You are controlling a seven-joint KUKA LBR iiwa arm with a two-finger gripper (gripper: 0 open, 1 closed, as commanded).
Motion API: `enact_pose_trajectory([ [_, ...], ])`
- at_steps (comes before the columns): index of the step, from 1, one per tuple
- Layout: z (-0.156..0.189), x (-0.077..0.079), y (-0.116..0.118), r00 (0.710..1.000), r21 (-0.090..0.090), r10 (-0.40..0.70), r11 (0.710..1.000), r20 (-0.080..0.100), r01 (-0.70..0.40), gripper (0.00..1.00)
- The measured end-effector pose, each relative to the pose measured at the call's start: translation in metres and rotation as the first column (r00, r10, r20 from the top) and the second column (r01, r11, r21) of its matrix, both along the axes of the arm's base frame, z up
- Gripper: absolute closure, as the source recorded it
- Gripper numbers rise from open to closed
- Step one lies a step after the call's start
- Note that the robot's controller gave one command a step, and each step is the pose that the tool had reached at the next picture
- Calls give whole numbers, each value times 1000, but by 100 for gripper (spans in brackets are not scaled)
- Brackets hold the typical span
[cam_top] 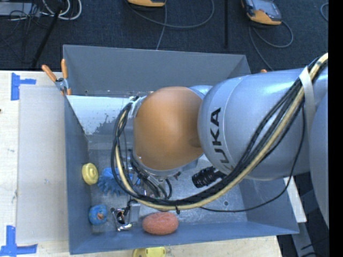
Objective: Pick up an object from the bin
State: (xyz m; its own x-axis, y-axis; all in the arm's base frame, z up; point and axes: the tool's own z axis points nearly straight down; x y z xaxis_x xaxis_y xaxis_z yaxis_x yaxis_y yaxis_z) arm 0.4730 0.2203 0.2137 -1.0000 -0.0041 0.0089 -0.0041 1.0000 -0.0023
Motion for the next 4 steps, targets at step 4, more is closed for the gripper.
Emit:
enact_pose_trajectory([
  [4, -80, 41, -46, 936, 2, 352, 936, 8, -352, 0],
])
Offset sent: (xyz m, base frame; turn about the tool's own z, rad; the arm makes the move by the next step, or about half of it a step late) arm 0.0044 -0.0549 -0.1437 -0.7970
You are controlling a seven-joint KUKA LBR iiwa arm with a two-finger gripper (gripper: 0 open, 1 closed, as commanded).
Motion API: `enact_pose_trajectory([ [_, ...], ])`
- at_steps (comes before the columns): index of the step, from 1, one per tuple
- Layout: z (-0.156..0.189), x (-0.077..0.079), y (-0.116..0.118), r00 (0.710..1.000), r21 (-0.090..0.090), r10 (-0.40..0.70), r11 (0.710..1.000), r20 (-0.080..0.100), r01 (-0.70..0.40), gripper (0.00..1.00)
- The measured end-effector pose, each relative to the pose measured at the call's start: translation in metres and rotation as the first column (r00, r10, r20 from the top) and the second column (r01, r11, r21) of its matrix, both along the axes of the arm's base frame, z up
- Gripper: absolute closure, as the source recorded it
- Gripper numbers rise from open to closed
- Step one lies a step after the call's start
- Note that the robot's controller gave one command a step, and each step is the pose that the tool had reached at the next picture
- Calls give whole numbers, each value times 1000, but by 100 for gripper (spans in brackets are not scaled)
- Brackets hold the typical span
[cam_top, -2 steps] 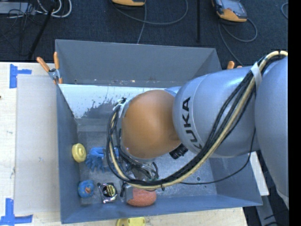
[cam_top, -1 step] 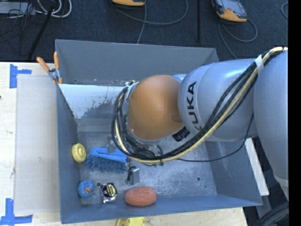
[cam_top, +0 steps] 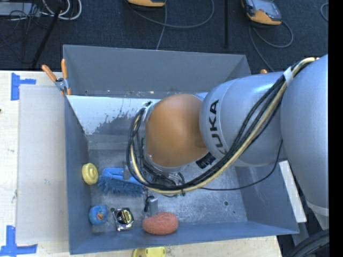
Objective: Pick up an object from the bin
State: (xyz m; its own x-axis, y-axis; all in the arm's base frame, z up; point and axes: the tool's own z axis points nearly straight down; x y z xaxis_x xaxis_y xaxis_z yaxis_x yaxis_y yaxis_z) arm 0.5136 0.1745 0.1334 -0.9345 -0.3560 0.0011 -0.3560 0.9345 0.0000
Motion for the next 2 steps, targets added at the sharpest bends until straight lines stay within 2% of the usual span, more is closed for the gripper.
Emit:
enact_pose_trajectory([
  [1, -35, 44, -5, 978, 2, 210, 978, 4, -210, 0],
  [2, -61, 97, 15, 999, 3, 43, 999, 6, -43, 100],
])
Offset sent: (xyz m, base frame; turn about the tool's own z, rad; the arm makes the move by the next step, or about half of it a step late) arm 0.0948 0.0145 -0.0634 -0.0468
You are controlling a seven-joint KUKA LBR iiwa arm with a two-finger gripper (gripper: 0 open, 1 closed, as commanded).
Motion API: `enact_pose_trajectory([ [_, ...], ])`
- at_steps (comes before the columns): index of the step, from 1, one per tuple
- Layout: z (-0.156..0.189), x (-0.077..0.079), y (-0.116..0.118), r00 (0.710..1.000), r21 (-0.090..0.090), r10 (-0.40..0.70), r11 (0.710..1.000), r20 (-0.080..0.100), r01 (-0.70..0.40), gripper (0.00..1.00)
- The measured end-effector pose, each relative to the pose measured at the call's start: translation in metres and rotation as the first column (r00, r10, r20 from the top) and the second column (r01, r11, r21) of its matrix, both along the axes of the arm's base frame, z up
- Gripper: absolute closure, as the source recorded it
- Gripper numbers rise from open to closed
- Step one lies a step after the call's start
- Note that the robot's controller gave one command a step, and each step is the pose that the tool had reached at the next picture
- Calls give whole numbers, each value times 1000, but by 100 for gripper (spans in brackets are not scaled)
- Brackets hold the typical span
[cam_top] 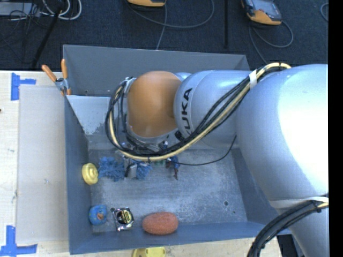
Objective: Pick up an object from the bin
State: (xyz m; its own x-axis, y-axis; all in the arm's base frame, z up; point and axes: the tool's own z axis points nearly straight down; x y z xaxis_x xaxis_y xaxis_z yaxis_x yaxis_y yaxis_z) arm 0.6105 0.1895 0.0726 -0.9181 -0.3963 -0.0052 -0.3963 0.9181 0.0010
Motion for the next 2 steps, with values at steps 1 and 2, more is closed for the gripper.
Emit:
enact_pose_trajectory([
  [1, 0, 0, 0, 1000, 0, 0, 1000, 0, 0, 100],
  [2, 4, -1, 0, 1000, -1, -1, 1000, -4, 1, 100],
])
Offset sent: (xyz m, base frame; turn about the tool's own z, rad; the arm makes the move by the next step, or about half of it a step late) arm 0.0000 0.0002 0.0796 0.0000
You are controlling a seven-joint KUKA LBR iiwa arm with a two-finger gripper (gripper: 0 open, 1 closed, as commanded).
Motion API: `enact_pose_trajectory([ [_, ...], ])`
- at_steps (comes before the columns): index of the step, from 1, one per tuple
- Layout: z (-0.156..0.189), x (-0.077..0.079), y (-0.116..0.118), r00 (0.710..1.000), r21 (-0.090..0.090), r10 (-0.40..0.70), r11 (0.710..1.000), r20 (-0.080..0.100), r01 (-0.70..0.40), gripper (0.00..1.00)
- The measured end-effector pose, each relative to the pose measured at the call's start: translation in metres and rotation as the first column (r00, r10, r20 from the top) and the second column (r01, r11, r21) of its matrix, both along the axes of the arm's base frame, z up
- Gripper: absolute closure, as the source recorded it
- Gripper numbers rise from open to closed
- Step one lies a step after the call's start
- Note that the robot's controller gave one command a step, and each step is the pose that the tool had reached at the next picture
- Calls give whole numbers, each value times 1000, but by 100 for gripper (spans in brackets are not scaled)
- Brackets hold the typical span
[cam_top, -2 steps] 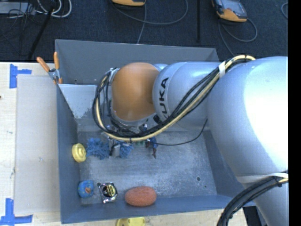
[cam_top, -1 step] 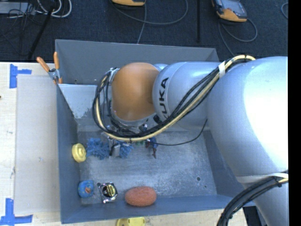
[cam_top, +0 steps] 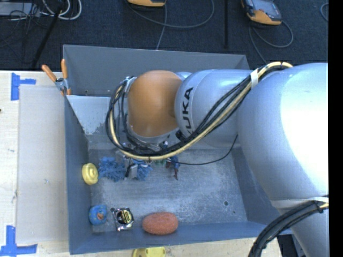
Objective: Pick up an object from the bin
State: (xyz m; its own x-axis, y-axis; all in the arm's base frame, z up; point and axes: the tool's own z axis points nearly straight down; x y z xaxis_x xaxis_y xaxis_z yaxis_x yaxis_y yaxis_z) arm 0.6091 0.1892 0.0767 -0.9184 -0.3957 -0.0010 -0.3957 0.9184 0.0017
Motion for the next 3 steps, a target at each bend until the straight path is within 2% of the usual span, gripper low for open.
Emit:
enact_pose_trajectory([
  [1, 19, -2, 0, 1000, -2, 0, 1000, -6, 0, 100],
  [3, 51, -1, 1, 1000, -1, -1, 1000, 0, 1, 100],
])
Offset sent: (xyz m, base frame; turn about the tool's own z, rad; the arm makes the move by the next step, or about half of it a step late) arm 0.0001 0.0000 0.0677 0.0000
